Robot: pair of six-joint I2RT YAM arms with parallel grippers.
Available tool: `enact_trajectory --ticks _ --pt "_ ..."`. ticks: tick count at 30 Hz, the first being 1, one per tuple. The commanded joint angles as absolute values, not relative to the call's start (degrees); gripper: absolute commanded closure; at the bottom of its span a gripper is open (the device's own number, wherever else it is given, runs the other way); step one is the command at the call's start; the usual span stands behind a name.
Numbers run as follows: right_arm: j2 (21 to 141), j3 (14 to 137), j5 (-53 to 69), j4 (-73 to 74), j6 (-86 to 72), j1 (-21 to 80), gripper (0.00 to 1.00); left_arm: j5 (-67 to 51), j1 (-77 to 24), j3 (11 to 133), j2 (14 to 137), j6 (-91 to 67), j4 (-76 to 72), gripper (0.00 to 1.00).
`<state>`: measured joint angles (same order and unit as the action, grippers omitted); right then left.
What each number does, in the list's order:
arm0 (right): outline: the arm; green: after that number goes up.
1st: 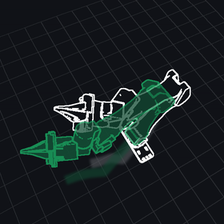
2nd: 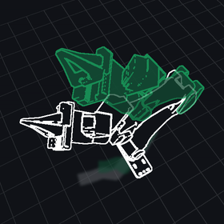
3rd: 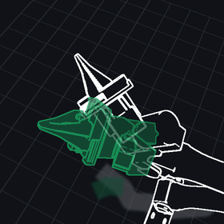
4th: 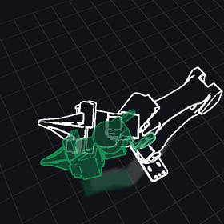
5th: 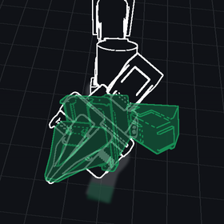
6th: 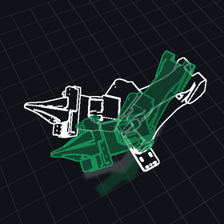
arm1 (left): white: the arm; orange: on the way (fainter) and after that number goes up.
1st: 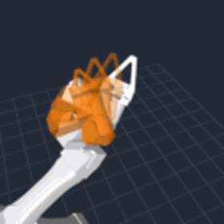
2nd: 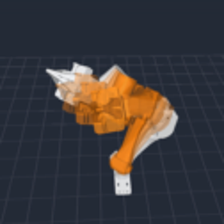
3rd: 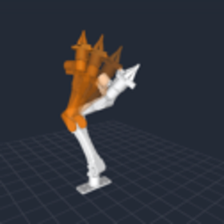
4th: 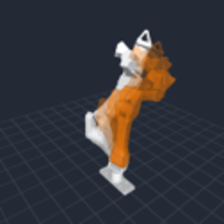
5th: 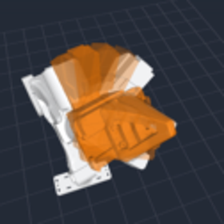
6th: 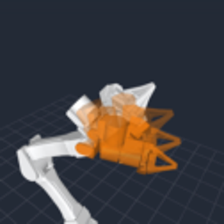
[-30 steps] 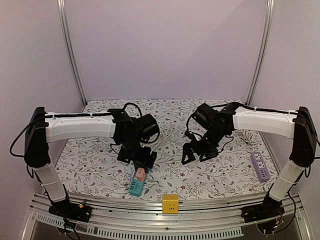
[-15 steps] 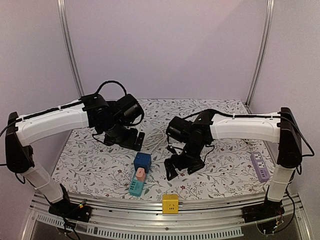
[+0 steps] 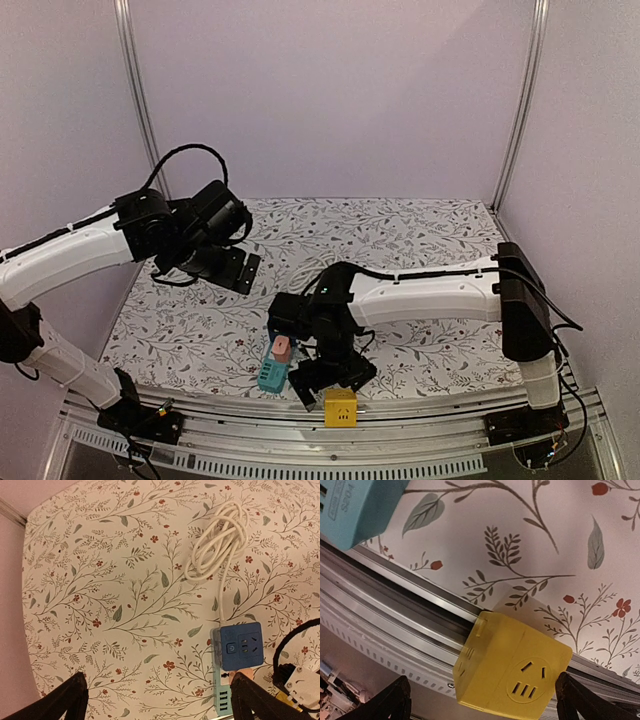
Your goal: Insert the plug
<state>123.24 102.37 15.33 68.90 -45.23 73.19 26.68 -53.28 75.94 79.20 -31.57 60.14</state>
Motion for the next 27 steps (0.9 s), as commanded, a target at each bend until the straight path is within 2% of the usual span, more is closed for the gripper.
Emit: enact_trajectory --ticks 1,13,17,20,25,27 --pt "125.55 103.71 15.90 75.41 -50.61 74.59 0.01 26.54 -52.21 74.05 77.84 -29.17 57.61 0.00" --pt "126.79 104.83 16.48 76.13 -53.03 75.01 0.01 24.89 -52.21 70.56 74.38 -29.26 55.82 0.00" --pt "127.88 105.52 15.82 75.07 -52.20 74.90 0.04 24.67 -52.21 69.73 73.38 -29.86 55.86 0.01" --pt "129.23 107.09 15.07 75.88 -51.07 74.76 0.09 24.24 -52.21 69.52 72.89 -30.21 55.91 0.00" --pt "129.36 107.04 14.02 75.94 -50.74 74.58 0.25 24.04 -52.21 69.60 72.35 -30.44 55.93 0.00" --pt "129.01 106.48 13.81 75.76 -50.73 74.49 0.28 24.82 -52.21 69.69 72.18 -30.74 55.94 0.01"
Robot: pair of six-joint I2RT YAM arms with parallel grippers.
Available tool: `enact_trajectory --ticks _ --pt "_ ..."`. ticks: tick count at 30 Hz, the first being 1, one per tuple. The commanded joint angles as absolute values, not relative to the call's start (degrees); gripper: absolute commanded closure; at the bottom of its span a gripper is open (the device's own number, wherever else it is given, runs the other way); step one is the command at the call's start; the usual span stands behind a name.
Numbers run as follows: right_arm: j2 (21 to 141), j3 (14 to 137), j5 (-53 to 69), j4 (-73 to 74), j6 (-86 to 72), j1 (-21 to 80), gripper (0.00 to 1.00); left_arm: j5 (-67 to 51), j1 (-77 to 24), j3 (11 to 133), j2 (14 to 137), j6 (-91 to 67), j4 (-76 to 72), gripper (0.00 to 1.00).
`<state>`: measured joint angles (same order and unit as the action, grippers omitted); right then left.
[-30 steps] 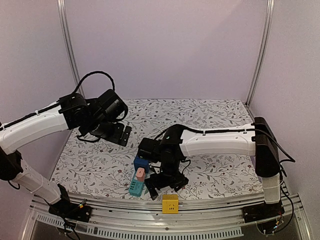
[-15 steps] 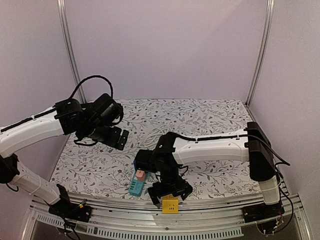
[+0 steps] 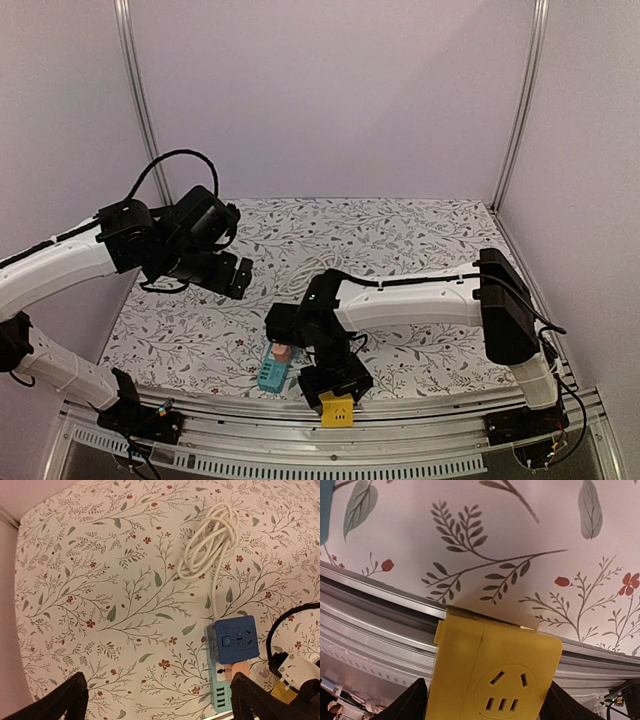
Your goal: Insert the plug
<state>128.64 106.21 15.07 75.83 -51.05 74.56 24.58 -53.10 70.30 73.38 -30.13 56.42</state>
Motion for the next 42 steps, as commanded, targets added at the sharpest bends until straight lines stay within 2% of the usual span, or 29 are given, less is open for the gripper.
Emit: enact_trajectory --ticks 1,12,18,25,34,37,42 --pt "128.95 106.10 13.77 75.69 -50.70 74.43 0.30 25.35 -52.21 69.76 72.18 -31.02 56.11 0.01" --pt "124.39 104.87 8.87 76.78 -52.99 73.23 0.48 30.16 -52.29 71.29 68.19 -28.89 56.38 0.00" --pt "118.86 104.12 5.84 75.74 -55.63 70.50 0.49 33.41 -52.21 69.43 63.37 -26.51 50.56 0.01" --pt "111.59 103.48 3.41 72.25 -57.57 65.54 0.50 14.00 -51.50 65.57 55.51 -17.15 38.18 0.01" --pt "101.41 102.69 2.46 65.53 -59.80 58.31 0.50 -9.27 -51.06 61.28 53.92 -19.81 27.46 0.01" --pt "98.80 103.35 2.53 64.13 -60.26 56.27 0.51 -14.24 -51.06 59.07 54.68 -21.79 21.45 0.01" --pt "96.20 105.37 2.73 62.35 -60.12 54.51 0.52 -13.62 -51.16 59.06 59.22 -23.82 17.63 0.01"
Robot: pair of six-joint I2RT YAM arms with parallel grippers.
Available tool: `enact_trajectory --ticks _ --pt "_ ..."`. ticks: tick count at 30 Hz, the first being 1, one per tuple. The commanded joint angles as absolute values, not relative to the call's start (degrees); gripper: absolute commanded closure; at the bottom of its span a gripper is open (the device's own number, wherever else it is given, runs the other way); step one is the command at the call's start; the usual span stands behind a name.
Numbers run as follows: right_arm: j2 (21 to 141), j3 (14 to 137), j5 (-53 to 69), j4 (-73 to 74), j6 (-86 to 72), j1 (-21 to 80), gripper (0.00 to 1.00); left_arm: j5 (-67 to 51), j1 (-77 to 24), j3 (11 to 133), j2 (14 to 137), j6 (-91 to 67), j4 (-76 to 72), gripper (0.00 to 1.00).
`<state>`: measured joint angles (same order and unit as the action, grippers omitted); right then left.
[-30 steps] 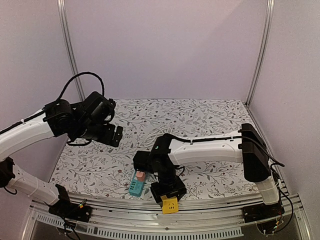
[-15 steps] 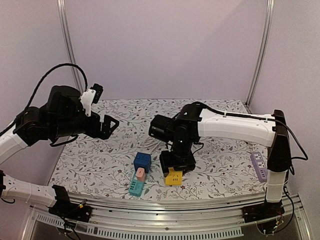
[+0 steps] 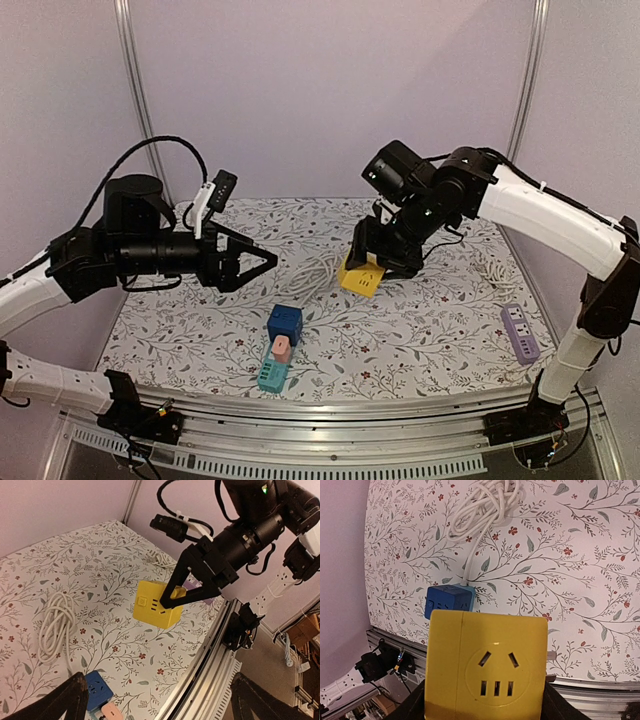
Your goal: Insert the plug
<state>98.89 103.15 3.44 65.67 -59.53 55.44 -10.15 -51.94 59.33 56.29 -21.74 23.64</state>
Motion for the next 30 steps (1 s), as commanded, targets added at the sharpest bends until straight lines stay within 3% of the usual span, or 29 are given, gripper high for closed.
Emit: enact_trajectory --ticks 1,11,22,30 --pt "95.97 105.65 2.72 62.18 -59.88 54.40 0.52 -13.50 -51.15 59.39 60.70 -24.07 17.20 0.01" --pt "92.09 104.87 2.77 60.26 -58.15 54.29 0.53 -14.53 -52.02 66.74 73.57 -22.44 14.59 0.01" --pt "89.42 103.49 3.86 60.46 -57.84 54.27 0.53 -18.12 -54.03 68.95 78.91 -22.62 9.66 0.04" --pt "89.06 103.49 4.35 60.76 -57.17 54.23 0.53 -13.55 -57.48 71.91 82.13 -20.46 10.14 0.03"
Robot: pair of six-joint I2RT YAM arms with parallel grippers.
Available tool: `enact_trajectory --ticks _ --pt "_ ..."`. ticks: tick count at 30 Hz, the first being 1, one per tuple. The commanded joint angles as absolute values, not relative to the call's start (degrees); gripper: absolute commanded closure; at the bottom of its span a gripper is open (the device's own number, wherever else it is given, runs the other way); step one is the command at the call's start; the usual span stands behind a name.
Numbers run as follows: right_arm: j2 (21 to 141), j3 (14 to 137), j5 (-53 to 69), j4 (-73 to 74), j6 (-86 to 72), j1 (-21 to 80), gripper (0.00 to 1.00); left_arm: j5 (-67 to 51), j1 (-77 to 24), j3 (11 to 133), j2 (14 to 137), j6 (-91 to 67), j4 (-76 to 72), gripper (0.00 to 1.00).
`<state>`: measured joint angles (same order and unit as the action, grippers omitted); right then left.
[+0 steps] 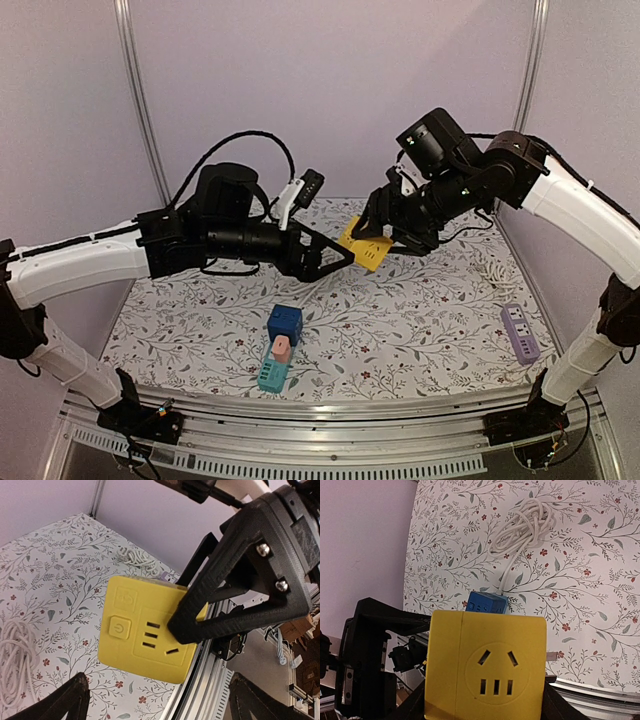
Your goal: Insert the plug
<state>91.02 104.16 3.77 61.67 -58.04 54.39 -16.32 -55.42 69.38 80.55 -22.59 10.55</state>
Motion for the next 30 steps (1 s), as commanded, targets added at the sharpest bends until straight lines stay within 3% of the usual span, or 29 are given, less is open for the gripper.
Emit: enact_trajectory --ticks 1,8,30 --pt "88.87 103.51 4.35 60.77 -57.06 54.23 0.53 -12.64 -57.88 72.47 82.46 -19.70 10.56 0.03" --pt "88.21 103.71 5.59 61.07 -56.57 54.21 0.53 -6.35 -59.43 75.89 84.09 -14.95 12.33 0.03" --pt "87.54 103.57 7.69 61.17 -55.72 54.20 0.54 -10.56 -59.59 83.56 90.78 -6.09 17.79 0.18"
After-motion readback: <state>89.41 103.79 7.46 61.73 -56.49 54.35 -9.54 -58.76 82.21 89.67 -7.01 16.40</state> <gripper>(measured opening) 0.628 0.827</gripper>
